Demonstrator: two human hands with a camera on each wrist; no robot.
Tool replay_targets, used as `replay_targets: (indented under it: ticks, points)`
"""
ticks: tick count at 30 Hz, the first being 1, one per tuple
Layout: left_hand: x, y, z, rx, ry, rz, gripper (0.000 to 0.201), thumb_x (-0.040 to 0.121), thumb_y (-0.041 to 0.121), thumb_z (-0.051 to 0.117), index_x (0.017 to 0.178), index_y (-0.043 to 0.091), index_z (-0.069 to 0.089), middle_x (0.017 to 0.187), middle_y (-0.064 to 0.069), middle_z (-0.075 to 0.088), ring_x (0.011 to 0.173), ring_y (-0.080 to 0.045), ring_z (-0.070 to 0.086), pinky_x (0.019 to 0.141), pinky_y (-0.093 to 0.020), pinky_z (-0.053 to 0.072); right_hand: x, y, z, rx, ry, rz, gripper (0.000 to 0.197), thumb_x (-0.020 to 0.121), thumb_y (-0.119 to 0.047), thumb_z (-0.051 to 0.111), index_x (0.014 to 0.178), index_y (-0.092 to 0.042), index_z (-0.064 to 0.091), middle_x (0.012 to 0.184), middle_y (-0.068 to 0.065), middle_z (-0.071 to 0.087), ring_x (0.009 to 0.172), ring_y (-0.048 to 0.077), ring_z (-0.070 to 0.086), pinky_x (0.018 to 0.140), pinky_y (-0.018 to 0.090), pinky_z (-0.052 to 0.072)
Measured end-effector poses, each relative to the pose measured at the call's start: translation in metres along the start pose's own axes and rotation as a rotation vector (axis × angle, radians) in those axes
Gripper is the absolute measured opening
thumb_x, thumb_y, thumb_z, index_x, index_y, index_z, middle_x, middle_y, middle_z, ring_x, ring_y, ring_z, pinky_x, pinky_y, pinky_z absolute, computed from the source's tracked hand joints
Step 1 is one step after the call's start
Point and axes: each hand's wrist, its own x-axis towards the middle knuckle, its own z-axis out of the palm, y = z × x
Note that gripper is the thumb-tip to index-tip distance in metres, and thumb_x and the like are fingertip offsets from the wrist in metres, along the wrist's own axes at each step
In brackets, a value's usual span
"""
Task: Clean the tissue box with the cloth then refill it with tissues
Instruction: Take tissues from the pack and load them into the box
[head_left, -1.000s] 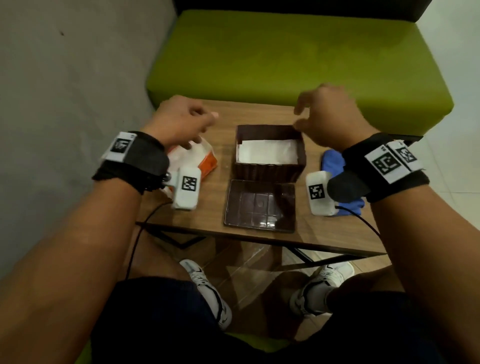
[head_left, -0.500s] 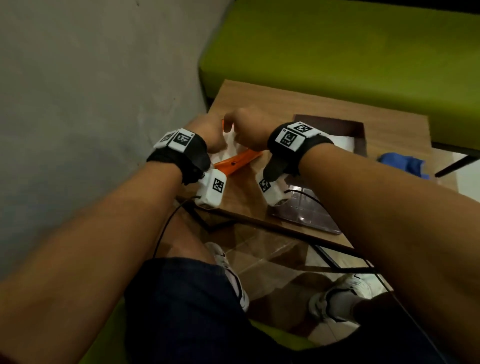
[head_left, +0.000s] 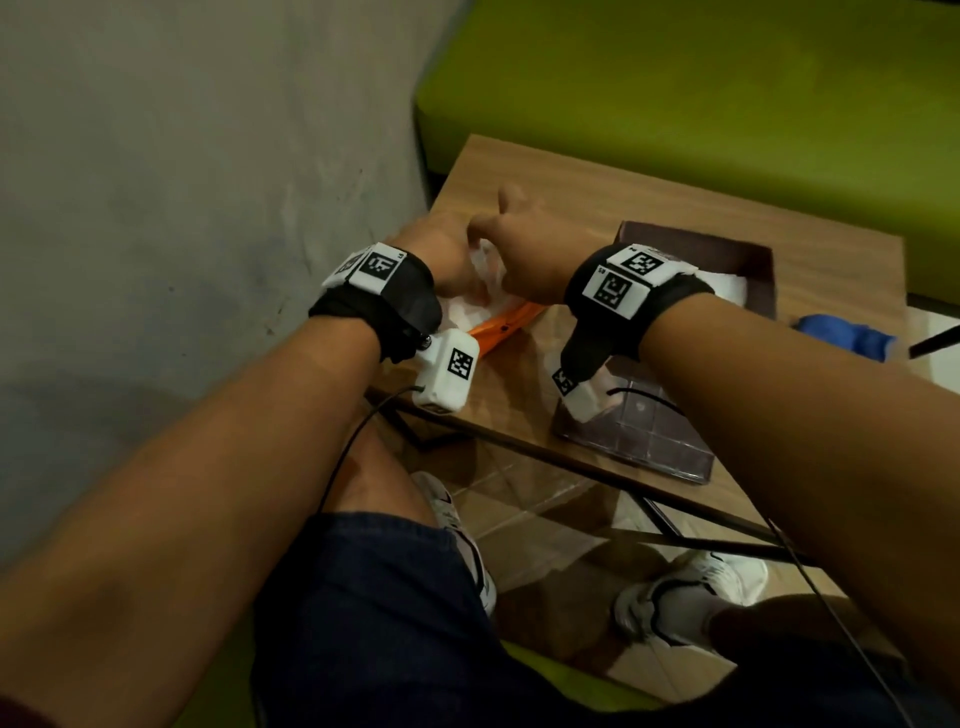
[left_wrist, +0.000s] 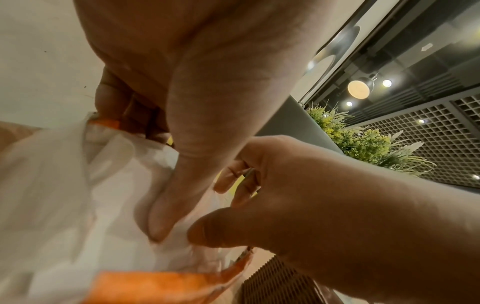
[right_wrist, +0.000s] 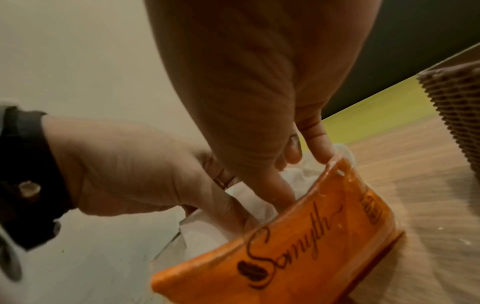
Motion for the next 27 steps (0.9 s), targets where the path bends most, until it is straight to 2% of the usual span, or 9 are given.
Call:
replay_targets:
  ticks: [5, 10, 13, 15, 18, 21, 23, 25, 27]
  points:
    - [-0.009, 0.006, 0.000, -0.082, 0.013, -0.002, 0.066, 0.082, 0.026, 0.091, 0.140, 0.011, 0.063, 0.129, -0.008, 0.067, 0.120, -0.030, 0.063, 0.082, -0.033, 0.041, -0.008, -0.001, -0.004, -0.017, 0.036, -0.013, 0.049, 0.093, -0.013, 0.071, 0.139, -0.024, 0.059, 0.139, 0.015, 0.041, 0.133, 0.039, 0.041, 0.103, 0.045, 0.045]
    - [-0.014, 0.010, -0.003, -0.139, -0.019, 0.018, 0.059, 0.088, 0.021, 0.086, 0.142, 0.013, 0.063, 0.136, -0.010, 0.066, 0.116, -0.028, 0.062, 0.084, -0.032, 0.042, -0.011, 0.000, -0.008, -0.053, 0.019, -0.040, 0.053, 0.092, -0.019, 0.073, 0.142, -0.026, 0.056, 0.141, 0.014, 0.045, 0.133, 0.038, 0.040, 0.107, 0.050, 0.045]
    - [-0.016, 0.008, -0.005, -0.176, -0.018, -0.007, 0.039, 0.088, 0.022, 0.083, 0.123, 0.011, 0.070, 0.115, -0.010, 0.069, 0.098, -0.025, 0.061, 0.079, -0.034, 0.046, -0.011, 0.006, -0.012, 0.073, 0.030, -0.009, 0.058, 0.093, -0.013, 0.071, 0.147, -0.023, 0.052, 0.146, 0.013, 0.045, 0.136, 0.036, 0.042, 0.103, 0.038, 0.041]
    - [-0.016, 0.005, -0.009, -0.248, -0.003, -0.028, 0.028, 0.088, 0.021, 0.082, 0.112, 0.012, 0.071, 0.106, -0.009, 0.070, 0.095, -0.027, 0.065, 0.079, -0.035, 0.052, -0.013, 0.009, -0.013, 0.246, 0.132, 0.018, 0.055, 0.093, -0.005, 0.064, 0.145, -0.019, 0.053, 0.144, 0.014, 0.047, 0.132, 0.035, 0.048, 0.092, 0.028, 0.035]
    - [-0.020, -0.002, -0.022, -0.424, -0.028, -0.080, 0.033, 0.086, 0.019, 0.084, 0.116, 0.009, 0.075, 0.106, -0.010, 0.076, 0.098, -0.030, 0.074, 0.092, -0.044, 0.062, -0.023, 0.014, -0.011, 0.477, 0.372, 0.054, 0.047, 0.092, -0.004, 0.059, 0.138, -0.014, 0.057, 0.133, 0.012, 0.052, 0.120, 0.029, 0.056, 0.095, 0.031, 0.044]
    - [-0.026, -0.009, -0.038, -0.605, -0.072, -0.098, 0.036, 0.092, 0.015, 0.081, 0.125, 0.006, 0.070, 0.116, -0.017, 0.076, 0.101, -0.034, 0.075, 0.093, -0.050, 0.063, -0.035, 0.020, -0.007, 0.628, 0.608, 0.186, 0.031, 0.096, -0.020, 0.059, 0.126, -0.012, 0.060, 0.118, 0.008, 0.058, 0.103, 0.025, 0.061, 0.093, 0.044, 0.052]
    - [-0.031, -0.010, -0.049, -0.796, -0.084, -0.094, 0.034, 0.096, 0.011, 0.076, 0.128, 0.004, 0.068, 0.116, -0.018, 0.076, 0.089, -0.027, 0.077, 0.074, -0.039, 0.067, -0.044, 0.020, -0.010, 0.757, 0.699, 0.291, 0.031, 0.100, -0.038, 0.059, 0.118, -0.012, 0.059, 0.104, 0.008, 0.064, 0.094, 0.026, 0.064, 0.083, 0.045, 0.055]
    - [-0.039, -0.005, -0.057, -0.968, -0.127, -0.058, 0.032, 0.100, 0.010, 0.071, 0.131, 0.003, 0.066, 0.115, -0.016, 0.077, 0.081, -0.020, 0.079, 0.064, -0.031, 0.065, -0.052, 0.018, -0.015, 0.983, 0.593, 0.384, 0.049, 0.101, -0.057, 0.056, 0.116, -0.010, 0.057, 0.095, 0.007, 0.069, 0.087, 0.025, 0.070, 0.073, 0.041, 0.057]
    - [-0.044, 0.005, -0.055, -1.128, -0.162, -0.003, 0.035, 0.100, 0.010, 0.071, 0.132, 0.000, 0.065, 0.117, -0.018, 0.078, 0.097, -0.025, 0.081, 0.079, -0.036, 0.066, -0.060, 0.018, -0.018, 1.199, 0.368, 0.399, 0.074, 0.096, -0.077, 0.046, 0.125, -0.011, 0.061, 0.100, 0.007, 0.077, 0.087, 0.023, 0.077, 0.076, 0.041, 0.062]
